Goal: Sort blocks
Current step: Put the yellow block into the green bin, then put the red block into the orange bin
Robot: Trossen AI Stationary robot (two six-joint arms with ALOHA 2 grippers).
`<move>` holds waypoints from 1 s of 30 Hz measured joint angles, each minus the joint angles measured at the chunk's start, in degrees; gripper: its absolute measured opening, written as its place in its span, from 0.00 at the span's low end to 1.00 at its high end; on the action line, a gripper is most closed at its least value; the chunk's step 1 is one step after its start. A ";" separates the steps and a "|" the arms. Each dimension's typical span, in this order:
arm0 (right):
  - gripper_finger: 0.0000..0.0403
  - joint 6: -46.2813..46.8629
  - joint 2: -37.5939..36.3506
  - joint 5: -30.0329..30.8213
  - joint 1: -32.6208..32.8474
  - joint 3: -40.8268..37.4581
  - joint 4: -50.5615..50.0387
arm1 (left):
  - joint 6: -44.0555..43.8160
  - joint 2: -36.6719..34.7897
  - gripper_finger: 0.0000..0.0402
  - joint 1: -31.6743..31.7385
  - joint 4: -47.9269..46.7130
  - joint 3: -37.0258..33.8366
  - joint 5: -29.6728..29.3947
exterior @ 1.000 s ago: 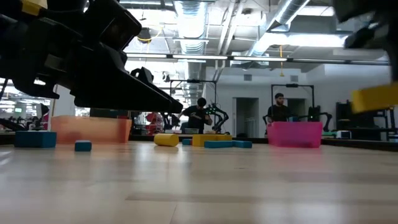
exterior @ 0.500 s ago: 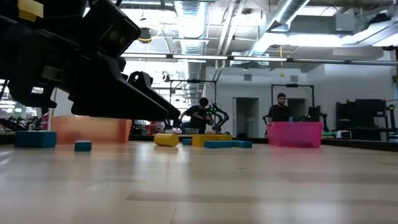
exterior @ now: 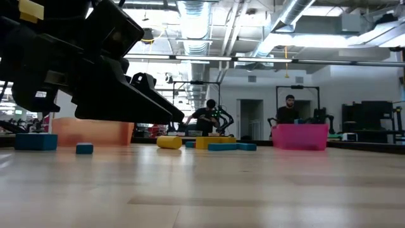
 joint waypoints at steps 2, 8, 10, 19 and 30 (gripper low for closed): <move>0.13 0.87 0.00 0.02 0.62 -1.12 2.42 | -0.20 0.00 0.51 0.00 0.02 0.00 0.00; 0.13 1.73 0.02 0.02 1.66 -5.55 9.21 | -0.62 0.00 0.51 -0.02 0.00 0.00 0.00; 0.13 2.30 0.02 0.00 1.72 -6.60 10.33 | -0.85 0.00 0.51 0.00 0.00 0.00 0.00; 0.28 3.19 0.07 0.03 2.82 -7.57 9.09 | -2.54 0.00 0.51 -0.07 -0.66 0.00 0.02; 0.49 2.42 0.07 0.40 2.69 -7.55 9.32 | -4.07 0.00 0.51 -0.55 -1.95 -0.02 0.02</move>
